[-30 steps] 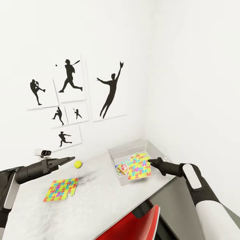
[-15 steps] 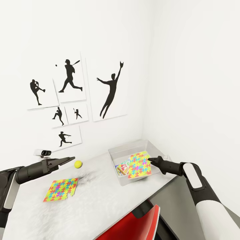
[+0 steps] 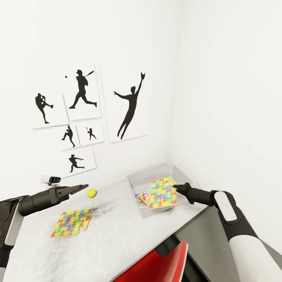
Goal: Put all the toys in the child's room - the three board games (two on the bed and one on the table), the two jigsaw puzzles on the table, and the tennis ball on the table - inside the toy box on the table in the child's room.
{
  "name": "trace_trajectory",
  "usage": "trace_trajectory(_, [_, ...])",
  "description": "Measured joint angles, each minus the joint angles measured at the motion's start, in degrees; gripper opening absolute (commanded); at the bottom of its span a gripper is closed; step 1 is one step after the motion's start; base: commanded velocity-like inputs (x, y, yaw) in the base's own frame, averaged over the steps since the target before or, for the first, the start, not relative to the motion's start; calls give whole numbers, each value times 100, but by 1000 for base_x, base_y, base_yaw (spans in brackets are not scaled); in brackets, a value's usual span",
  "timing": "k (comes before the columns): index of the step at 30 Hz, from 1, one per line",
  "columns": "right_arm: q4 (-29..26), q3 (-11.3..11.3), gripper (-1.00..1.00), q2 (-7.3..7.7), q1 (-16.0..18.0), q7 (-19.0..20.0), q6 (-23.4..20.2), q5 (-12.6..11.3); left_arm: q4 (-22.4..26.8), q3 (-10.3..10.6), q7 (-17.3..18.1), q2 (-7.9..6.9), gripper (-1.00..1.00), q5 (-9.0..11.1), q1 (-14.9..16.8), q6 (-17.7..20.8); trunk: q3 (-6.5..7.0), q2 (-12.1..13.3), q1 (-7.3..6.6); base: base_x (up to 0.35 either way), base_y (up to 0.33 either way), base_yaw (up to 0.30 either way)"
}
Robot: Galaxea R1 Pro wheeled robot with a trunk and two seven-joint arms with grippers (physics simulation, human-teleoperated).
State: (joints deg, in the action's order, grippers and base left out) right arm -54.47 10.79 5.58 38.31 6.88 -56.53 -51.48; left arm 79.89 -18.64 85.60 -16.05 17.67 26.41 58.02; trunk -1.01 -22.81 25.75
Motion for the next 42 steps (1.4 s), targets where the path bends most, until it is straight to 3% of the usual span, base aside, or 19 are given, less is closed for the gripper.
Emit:
trace_trajectory(21, [-225,59,-100,-1,-2,-7,43,12,0,4,0,7,100,1,0,0,0,0,0,0,0,0])
trace_trajectory(42, [-223,57,-100,0,92,-14,514,46,0,1,0,6,100,7,0,0,0,0,0,0,0,0])
